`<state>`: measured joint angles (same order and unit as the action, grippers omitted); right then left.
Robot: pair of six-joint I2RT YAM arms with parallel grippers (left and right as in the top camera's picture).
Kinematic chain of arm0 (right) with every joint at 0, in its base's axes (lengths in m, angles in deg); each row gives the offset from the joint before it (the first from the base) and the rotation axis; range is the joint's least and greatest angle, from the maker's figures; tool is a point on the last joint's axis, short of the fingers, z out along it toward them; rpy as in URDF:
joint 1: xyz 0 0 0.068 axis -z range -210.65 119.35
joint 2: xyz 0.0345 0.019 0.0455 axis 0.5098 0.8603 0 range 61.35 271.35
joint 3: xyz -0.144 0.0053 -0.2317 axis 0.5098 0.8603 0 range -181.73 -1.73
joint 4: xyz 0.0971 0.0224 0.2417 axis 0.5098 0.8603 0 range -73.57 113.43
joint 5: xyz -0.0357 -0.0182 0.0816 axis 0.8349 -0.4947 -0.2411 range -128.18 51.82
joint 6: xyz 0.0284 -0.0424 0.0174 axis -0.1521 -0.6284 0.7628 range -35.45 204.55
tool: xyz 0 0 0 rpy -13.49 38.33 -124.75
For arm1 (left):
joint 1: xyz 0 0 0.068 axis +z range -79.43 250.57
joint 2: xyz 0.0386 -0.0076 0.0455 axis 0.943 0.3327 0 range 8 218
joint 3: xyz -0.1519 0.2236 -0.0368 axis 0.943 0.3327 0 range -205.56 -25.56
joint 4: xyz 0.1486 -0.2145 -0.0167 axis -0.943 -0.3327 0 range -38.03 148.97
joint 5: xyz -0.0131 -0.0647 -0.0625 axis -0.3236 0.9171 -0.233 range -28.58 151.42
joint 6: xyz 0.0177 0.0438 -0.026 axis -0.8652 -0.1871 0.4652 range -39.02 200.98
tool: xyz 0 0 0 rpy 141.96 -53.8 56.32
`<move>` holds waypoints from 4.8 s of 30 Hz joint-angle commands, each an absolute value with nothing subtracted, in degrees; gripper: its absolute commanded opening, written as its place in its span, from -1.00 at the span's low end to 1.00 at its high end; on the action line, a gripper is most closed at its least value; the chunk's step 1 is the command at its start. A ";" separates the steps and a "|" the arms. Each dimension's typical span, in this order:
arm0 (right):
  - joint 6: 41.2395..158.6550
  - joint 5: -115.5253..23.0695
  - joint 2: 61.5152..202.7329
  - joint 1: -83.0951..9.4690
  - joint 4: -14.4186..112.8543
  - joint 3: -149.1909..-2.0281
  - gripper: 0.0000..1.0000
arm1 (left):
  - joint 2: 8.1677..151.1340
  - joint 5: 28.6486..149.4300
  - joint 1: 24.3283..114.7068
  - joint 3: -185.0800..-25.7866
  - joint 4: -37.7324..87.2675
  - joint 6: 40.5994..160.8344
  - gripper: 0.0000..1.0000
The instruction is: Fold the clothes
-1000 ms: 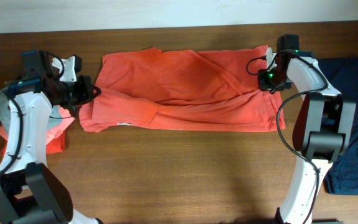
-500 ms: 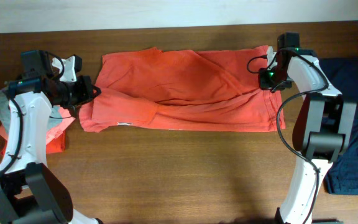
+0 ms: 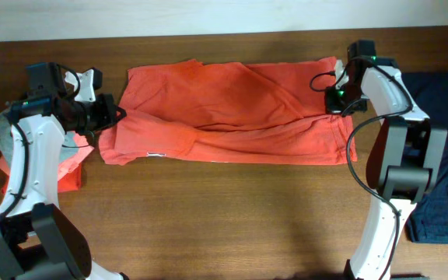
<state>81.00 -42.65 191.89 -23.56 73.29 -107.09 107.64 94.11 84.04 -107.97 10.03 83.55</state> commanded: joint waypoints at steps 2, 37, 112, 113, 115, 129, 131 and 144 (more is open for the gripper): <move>83.64 -40.49 184.11 -20.98 78.82 -112.45 -0.92 | 106.06 96.65 84.41 -110.15 9.11 83.55 -0.99; 83.97 -35.94 122.32 -17.76 93.69 -113.91 -0.92 | 63.14 82.00 84.87 -123.31 -6.56 81.38 -0.99; 86.70 -38.24 159.72 -7.97 95.08 -77.39 -0.92 | 108.25 80.34 77.57 -114.79 -29.82 73.84 -0.99; 87.36 -38.15 158.67 -7.97 94.84 -75.64 -0.92 | 108.12 81.17 77.57 -112.62 -29.65 73.82 -0.99; 88.28 -37.30 157.82 -7.95 94.98 -74.64 -0.92 | 107.99 81.15 77.59 -109.76 -29.12 73.95 -0.99; 91.55 -34.57 156.53 -2.84 96.48 -74.27 -0.92 | 101.85 78.35 78.88 -98.48 -27.55 78.50 -0.99; 91.55 -35.05 156.53 -2.97 95.59 -74.27 -0.92 | 100.95 77.91 78.88 -98.44 -24.92 79.70 -0.99; 90.59 -39.73 156.55 -3.23 86.12 -74.27 -0.92 | 100.93 80.06 78.82 -98.44 -5.84 87.50 -0.99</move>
